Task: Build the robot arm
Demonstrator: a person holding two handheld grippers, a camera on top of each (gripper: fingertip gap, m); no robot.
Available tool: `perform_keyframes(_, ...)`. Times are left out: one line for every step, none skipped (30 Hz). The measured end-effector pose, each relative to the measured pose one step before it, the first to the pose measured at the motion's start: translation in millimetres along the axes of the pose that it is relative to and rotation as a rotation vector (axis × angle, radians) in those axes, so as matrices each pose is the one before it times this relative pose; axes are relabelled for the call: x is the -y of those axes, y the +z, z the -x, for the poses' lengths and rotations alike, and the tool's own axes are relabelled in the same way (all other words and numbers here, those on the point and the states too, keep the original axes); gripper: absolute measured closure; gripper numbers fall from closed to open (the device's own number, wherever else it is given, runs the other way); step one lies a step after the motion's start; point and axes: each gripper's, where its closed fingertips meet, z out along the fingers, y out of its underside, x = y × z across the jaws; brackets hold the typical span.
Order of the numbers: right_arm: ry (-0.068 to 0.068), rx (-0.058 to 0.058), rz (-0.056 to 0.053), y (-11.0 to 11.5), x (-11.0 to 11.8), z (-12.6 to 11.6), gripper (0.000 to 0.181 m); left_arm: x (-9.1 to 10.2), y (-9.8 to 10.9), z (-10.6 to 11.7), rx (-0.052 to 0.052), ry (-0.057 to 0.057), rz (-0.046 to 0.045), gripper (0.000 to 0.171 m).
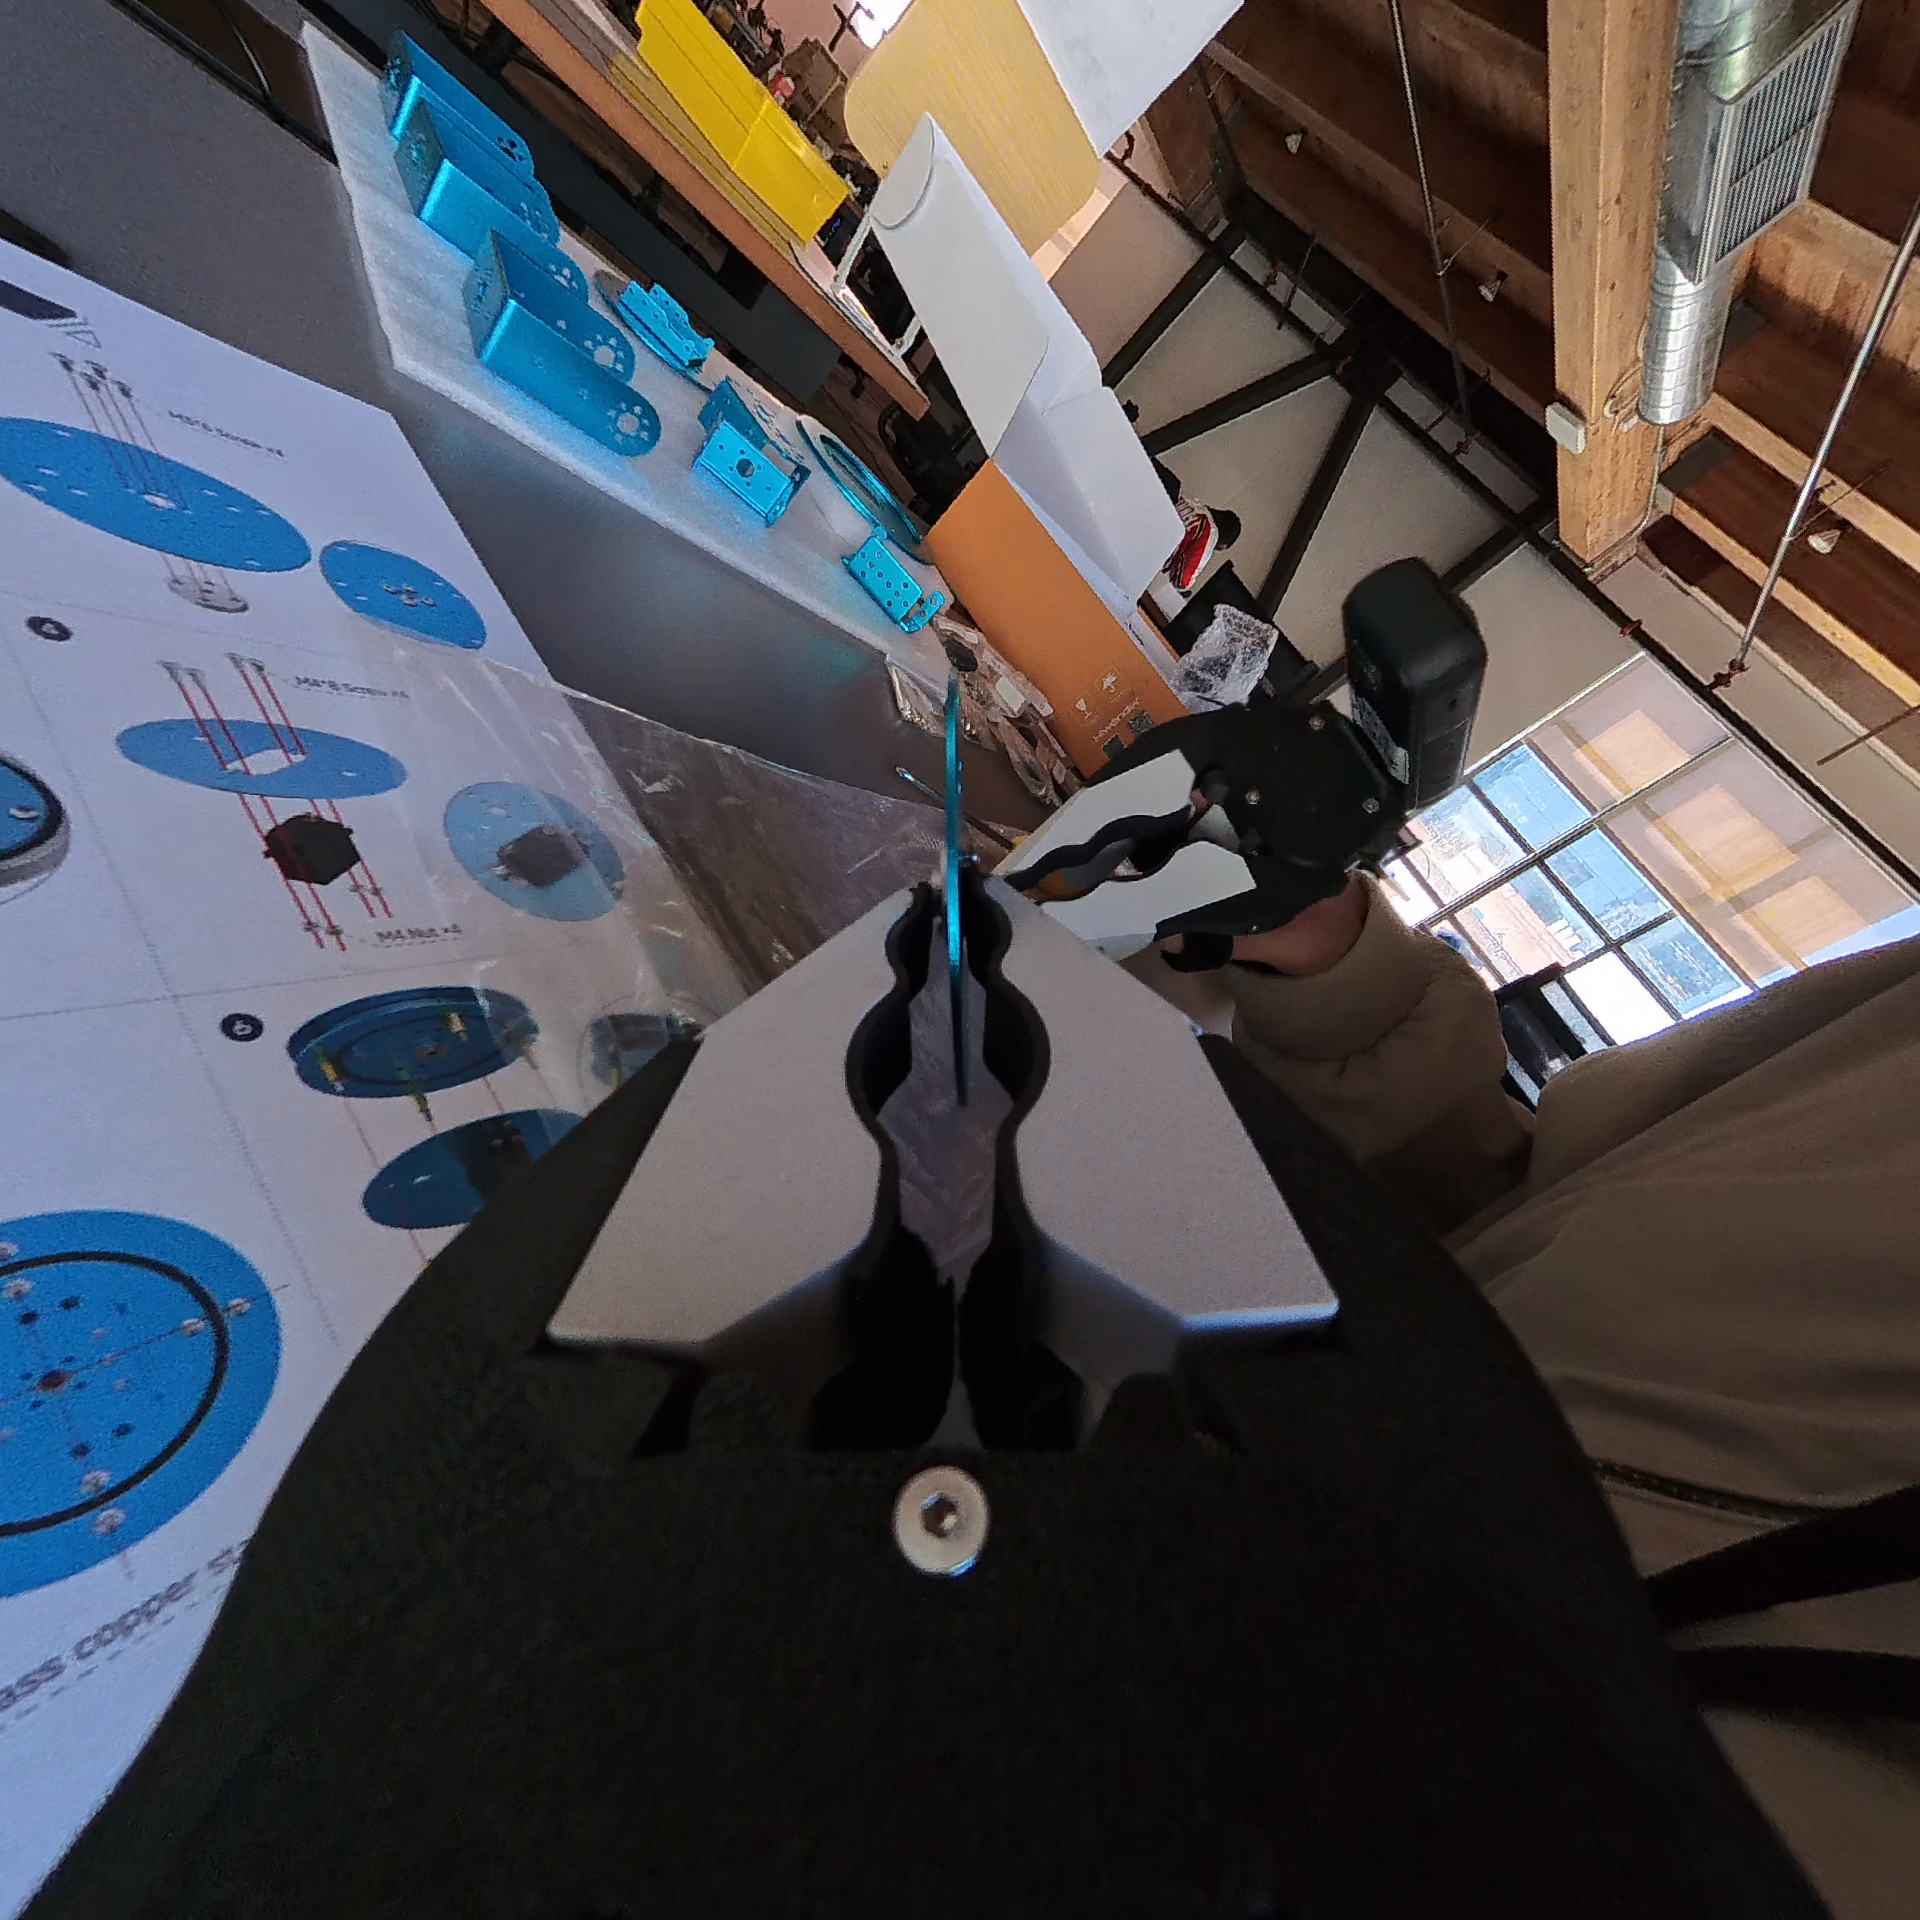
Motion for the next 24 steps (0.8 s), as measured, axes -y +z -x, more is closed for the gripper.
perform_keyframes(-0.0008,-0.0099,0.0005,-0.97,0.84,-0.54,0.170,0.52,-0.38,0.12,-0.0008,-0.0025,-0.00332,0.166)
perform_keyframes(-0.0009,0.0048,0.0038,-0.12,0.36,1.32,0.169,0.33,0.04,0.14,-0.0013,-0.0019,-0.00133,0.166)
perform_keyframes(-0.0018,-0.0004,0.0070,0.54,-0.22,0.39,0.169,0.04,0.24,-0.18,-0.0021,-0.0007,0.00114,0.166)
perform_keyframes(-0.0049,-0.0012,0.0093,0.79,-0.59,0.25,0.169,-0.33,0.47,-0.14,-0.0015,0.0003,0.00316,0.166)
perform_keyframes(-0.0080,0.0001,0.0120,0.72,-0.88,0.47,0.170,-0.50,0.36,-0.16,-0.0002,0.0015,0.00334,0.166)
perform_keyframes(-0.0082,-0.0048,0.0098,0.62,-0.76,-0.22,0.170,-0.31,0.25,-0.11,0.0007,0.0024,0.00197,0.166)
perform_keyframes(-0.0065,0.0003,0.0069,0.44,-0.38,0.62,0.170,-0.24,0.03,-0.14,0.0007,0.0022,0.00111,0.166)
perform_keyframes(-0.0060,0.0033,0.0110,0.65,-0.91,0.87,0.170,-0.30,-0.14,-0.13,0.0001,0.0011,0.00060,0.166)
perform_keyframes(-0.0040,0.0010,0.0102,0.46,-0.79,0.74,0.171,-0.01,-0.16,-0.12,-0.0002,-0.0004,-0.00052,0.166)
perform_keyframes(-0.0028,-0.0036,0.0053,-0.04,-0.40,-0.06,0.171,0.21,-0.30,0.04,-0.0002,-0.0011,-0.00187,0.166)
perform_keyframes(-0.0051,-0.0090,0.0054,-0.58,-0.67,-0.71,0.172,0.34,-0.34,0.14,0.0001,-0.0010,-0.00253,0.166)
perform_keyframes(-0.0062,-0.0113,0.0057,-0.96,-0.84,-0.79,0.171,0.32,-0.29,0.05,0.0003,-0.0009,-0.00212,0.166)
perform_keyframes(-0.0045,-0.0094,0.0013,-1.38,-0.69,-0.34,0.171,0.17,-0.23,0.11,0.0004,-0.0006,-0.00178,0.166)
perform_keyframes(-0.0002,-0.0077,-0.0002,-1.31,-0.68,-0.28,0.172,0.05,-0.13,0.01,0.0006,0.0000,-0.00098,0.166)
perform_keyframes(0.0038,-0.0024,0.0028,-1.13,-1.33,0.39,0.172,0.01,-0.07,-0.02,0.0005,0.0006,0.00005,0.166)
perform_keyframes(0.0061,-0.0014,0.0030,-0.87,-1.55,0.52,0.172,-0.23,0.08,-0.07,-0.0002,0.0006,0.00111,0.166)
perform_keyframes(0.0070,-0.0043,-0.0014,-0.76,-1.48,0.34,0.172,-0.19,0.13,-0.06,-0.0003,0.0002,0.00127,0.166)
perform_keyframes(0.0068,-0.0024,-0.0040,-0.67,-1.45,0.71,0.172,-0.09,0.21,0.04,0.0001,0.0000,0.00094,0.166)
perform_keyframes(0.0087,0.0028,-0.0061,-0.43,-1.57,1.61,0.172,0.00,0.16,0.08,0.0001,0.0000,0.00059,0.166)
perform_keyframes(0.0119,-0.0005,-0.0043,-0.04,-1.68,0.79,0.172,-0.02,0.24,-0.01,-0.0001,-0.0002,0.00050,0.166)
perform_keyframes(0.0120,0.0031,-0.0065,0.00,-1.38,1.14,0.171,0.01,0.16,0.02,-0.0001,-0.0004,0.00054,0.166)
perform_keyframes(0.0117,0.0004,-0.0150,-0.19,0.10,0.67,0.171,-0.03,0.21,0.21,0.0003,-0.0002,0.00071,0.166)
perform_keyframes(0.0086,0.0007,-0.0096,-0.10,-0.41,0.44,0.172,-0.04,0.19,0.01,0.0003,0.0002,0.00110,0.166)
perform_keyframes(0.0070,-0.0032,-0.0106,-0.07,0.05,-0.38,0.172,-0.17,0.27,0.04,0.0003,0.0004,0.00130,0.166)
